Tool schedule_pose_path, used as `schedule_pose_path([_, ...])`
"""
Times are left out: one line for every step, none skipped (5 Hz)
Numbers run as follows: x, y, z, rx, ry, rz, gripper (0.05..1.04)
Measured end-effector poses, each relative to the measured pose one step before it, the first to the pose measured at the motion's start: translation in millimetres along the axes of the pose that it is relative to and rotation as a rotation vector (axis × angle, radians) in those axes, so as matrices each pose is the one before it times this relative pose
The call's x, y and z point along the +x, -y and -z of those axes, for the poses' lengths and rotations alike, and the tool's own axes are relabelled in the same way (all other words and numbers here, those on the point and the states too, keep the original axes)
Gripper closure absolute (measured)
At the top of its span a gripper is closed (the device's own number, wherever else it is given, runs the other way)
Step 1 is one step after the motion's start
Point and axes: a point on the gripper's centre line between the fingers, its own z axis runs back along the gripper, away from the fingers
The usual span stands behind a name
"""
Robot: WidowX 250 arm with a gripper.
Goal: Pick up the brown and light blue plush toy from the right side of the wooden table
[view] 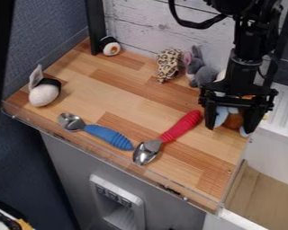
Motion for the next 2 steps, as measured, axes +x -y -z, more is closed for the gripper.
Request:
schedule_pose_path([3.68, 0.76, 3.80, -0.0033, 0.0016, -0.0101, 0.088])
schedule_pose_path([0.76, -1.74, 7.63, 0.0089, -0.0141, 0.0199, 0.147])
